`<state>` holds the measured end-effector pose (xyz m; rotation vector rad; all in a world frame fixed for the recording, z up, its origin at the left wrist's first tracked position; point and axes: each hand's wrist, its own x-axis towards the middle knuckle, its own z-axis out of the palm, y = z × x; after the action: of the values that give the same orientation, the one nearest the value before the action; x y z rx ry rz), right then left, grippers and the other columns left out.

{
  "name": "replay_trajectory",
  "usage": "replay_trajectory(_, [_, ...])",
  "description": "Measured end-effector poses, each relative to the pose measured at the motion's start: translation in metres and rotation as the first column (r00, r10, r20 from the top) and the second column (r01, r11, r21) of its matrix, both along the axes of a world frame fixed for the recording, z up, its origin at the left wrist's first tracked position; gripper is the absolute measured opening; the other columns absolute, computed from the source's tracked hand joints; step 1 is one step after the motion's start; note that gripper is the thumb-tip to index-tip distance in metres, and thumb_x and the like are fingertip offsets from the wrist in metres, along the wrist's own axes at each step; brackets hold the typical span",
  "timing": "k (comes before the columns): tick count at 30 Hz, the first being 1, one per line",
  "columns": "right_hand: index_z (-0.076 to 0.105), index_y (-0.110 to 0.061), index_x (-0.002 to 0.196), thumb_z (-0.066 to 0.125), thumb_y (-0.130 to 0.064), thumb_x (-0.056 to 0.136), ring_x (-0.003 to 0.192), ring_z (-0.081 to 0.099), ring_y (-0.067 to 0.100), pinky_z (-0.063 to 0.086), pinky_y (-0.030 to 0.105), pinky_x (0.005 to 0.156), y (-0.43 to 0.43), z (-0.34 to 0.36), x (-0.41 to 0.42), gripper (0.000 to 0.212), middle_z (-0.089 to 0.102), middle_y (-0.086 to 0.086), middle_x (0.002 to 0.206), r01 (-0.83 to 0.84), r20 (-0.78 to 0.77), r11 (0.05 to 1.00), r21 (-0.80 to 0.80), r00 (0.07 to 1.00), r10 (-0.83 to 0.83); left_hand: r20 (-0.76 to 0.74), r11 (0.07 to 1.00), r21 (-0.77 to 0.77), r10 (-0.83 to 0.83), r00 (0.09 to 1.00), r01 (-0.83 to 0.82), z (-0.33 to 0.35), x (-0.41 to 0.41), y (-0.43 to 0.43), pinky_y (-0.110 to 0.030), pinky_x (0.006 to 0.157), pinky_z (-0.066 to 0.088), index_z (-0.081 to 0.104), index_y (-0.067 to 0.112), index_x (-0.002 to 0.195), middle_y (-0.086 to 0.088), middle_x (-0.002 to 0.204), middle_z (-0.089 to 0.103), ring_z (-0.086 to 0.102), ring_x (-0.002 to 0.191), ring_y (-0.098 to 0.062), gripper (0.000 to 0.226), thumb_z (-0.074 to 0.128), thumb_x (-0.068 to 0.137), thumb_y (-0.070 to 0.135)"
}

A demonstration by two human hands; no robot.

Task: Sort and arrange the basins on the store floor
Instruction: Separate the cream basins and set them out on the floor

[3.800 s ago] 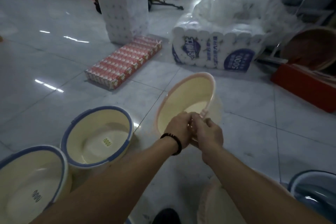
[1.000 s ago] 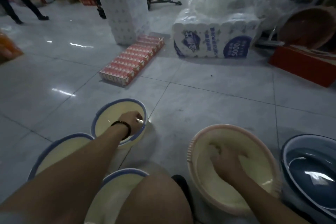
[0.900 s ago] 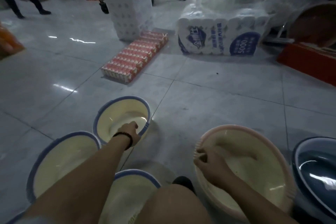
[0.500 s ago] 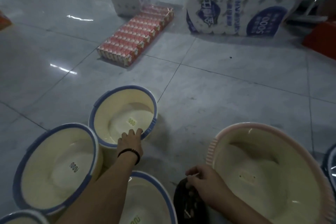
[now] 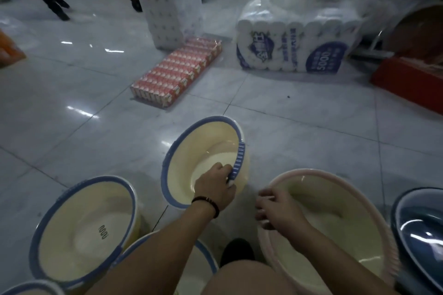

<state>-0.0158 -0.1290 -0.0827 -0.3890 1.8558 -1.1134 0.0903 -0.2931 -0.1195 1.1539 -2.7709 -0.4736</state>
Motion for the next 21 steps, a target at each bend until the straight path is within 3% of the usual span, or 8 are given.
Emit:
replay_trajectory(4, [0.056,-0.018,0.121,0.066,-0.043,0.099,0.095,0.07,0.027,0.064,0.047,0.074,0.011,0.069,-0.042,0.035,0.064,0.005,0.109,0.154,-0.136,0.984,-0.095,0.977,-0.166,-0.092,0.981,-0.099,-0.178,0.98,0.169,0.077,-0.043,0.055,-0.036,0.06,0.051,0.051,0.027,0.092,0.006,0.087,0.049,0.055,0.073,-0.023,0.019,0.062,0.08,0.036])
replay_trajectory(6, [0.059,-0.017,0.117,0.07,-0.053,0.094,0.097,0.071,0.027,0.066,0.048,0.072,0.029,0.105,-0.062,0.044,0.066,0.003,0.108,0.236,-0.167,0.96,-0.153,0.951,-0.26,-0.118,0.952,-0.148,-0.286,0.951,0.268,0.114,-0.059,0.084,-0.036,0.059,0.049,0.054,0.028,0.095,0.006,0.088,0.05,0.055,0.072,-0.022,0.018,0.061,0.081,0.036])
replay_trajectory(10, [0.063,-0.014,0.102,0.08,-0.039,0.085,0.082,0.074,0.027,0.067,0.046,0.065,0.08,0.148,-0.092,0.034,0.07,0.008,0.097,0.35,-0.345,0.912,-0.214,0.847,-0.405,-0.077,0.853,-0.204,-0.503,0.861,0.48,0.172,-0.084,0.131,-0.031,0.06,0.039,0.059,0.026,0.098,0.01,0.088,0.044,0.056,0.078,-0.018,0.02,0.064,0.084,0.038])
replay_trajectory(13, [0.065,-0.013,0.096,0.077,-0.033,0.08,0.077,0.069,0.024,0.063,0.047,0.072,0.122,0.156,-0.114,0.028,0.07,0.008,0.09,0.397,-0.497,0.901,-0.176,0.754,-0.43,0.018,0.774,-0.058,-0.631,0.776,0.63,0.205,-0.106,0.158,-0.03,0.071,0.051,0.062,0.033,0.118,0.013,0.098,0.06,0.059,0.085,-0.012,0.054,0.061,0.08,0.071])
replay_trajectory(16, [0.066,-0.008,0.117,0.075,-0.027,0.087,0.082,0.064,0.023,0.052,0.032,0.061,0.162,0.154,-0.138,0.036,0.067,0.008,0.097,0.421,-0.522,0.895,-0.149,0.735,-0.433,-0.044,0.825,0.086,-0.556,0.83,0.558,0.221,-0.133,0.164,-0.037,0.089,0.053,0.064,0.037,0.123,0.01,0.112,0.068,0.063,0.099,-0.014,0.058,0.044,0.086,0.077])
replay_trajectory(18, [0.061,-0.009,0.127,0.075,-0.025,0.09,0.084,0.061,0.022,0.046,0.03,0.064,0.186,0.146,-0.149,0.042,0.063,0.007,0.103,0.44,-0.539,0.885,-0.153,0.713,-0.448,-0.059,0.91,-0.047,-0.414,0.908,0.412,0.219,-0.145,0.149,-0.041,0.097,0.049,0.061,0.033,0.127,0.003,0.124,0.062,0.058,0.112,-0.022,0.049,0.05,0.092,0.065])
replay_trajectory(20, [0.061,-0.014,0.12,0.073,-0.025,0.092,0.079,0.062,0.018,0.05,0.034,0.069,0.205,0.131,-0.157,0.033,0.065,0.005,0.1,0.457,-0.543,0.874,-0.163,0.698,-0.466,-0.057,0.966,-0.198,-0.178,0.982,0.164,0.203,-0.143,0.13,-0.043,0.104,0.044,0.051,0.027,0.138,-0.006,0.137,0.05,0.047,0.123,-0.031,0.056,0.058,0.091,0.056])
replay_trajectory(21, [0.061,-0.016,0.115,0.072,-0.026,0.093,0.078,0.063,0.017,0.054,0.037,0.071,0.214,0.12,-0.16,0.026,0.068,0.004,0.097,0.472,-0.543,0.867,-0.161,0.691,-0.477,-0.093,0.981,-0.195,-0.035,0.995,0.016,0.191,-0.137,0.122,-0.045,0.104,0.043,0.046,0.023,0.141,-0.01,0.141,0.046,0.043,0.127,-0.035,0.06,0.06,0.09,0.052])
